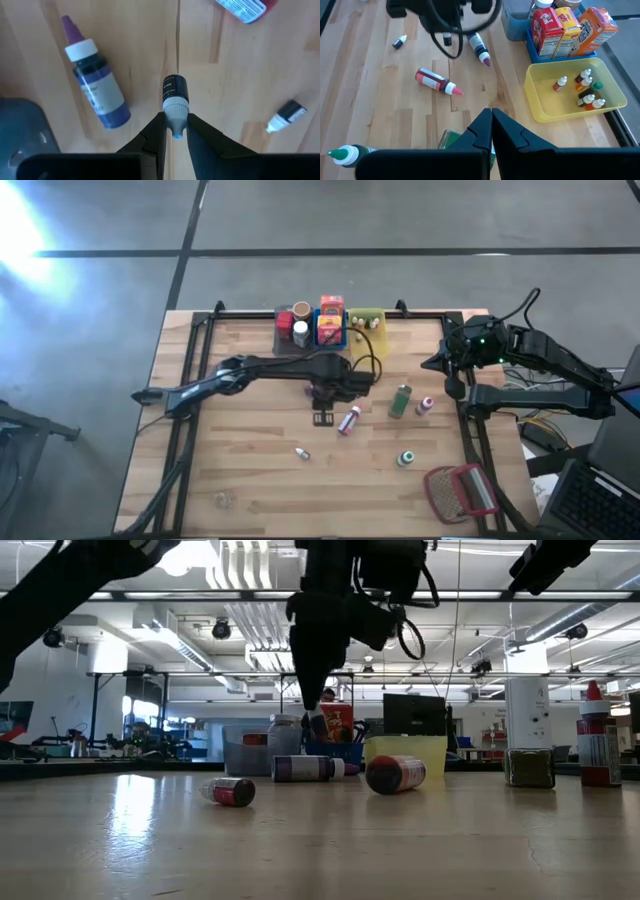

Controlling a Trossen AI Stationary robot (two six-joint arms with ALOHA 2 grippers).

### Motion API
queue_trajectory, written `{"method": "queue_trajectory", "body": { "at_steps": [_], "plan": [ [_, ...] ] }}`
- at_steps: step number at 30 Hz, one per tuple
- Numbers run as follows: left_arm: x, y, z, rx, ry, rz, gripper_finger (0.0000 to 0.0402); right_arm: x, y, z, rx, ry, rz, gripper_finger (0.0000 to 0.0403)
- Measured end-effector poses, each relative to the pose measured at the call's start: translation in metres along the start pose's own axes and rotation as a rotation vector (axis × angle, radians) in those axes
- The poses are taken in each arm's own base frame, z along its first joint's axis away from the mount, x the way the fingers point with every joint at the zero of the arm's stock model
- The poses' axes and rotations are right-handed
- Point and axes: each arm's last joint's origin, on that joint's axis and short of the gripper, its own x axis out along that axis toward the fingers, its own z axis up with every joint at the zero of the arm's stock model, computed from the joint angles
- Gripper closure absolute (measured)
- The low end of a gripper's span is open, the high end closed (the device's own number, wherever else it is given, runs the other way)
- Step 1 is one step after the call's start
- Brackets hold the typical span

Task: Pick & Place Kitchen Items
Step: Move the black food coloring bottle to the center of the table

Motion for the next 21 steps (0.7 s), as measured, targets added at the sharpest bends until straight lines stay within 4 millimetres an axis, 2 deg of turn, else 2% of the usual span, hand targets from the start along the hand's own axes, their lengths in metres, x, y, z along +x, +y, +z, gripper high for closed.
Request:
{"method": "queue_trajectory", "body": {
  "at_steps": [7,21],
  "plan": [
    [0.021,-0.003,0.012,-0.002,0.035,-0.076,0.0333,0.0,0.0,0.0,0.0,0.0,0.0,0.0394],
    [0.043,-0.004,0.009,-0.025,0.116,-0.093,0.0333,0.0,0.0,0.0,0.0,0.0,0.0,0.0394]
  ]
}}
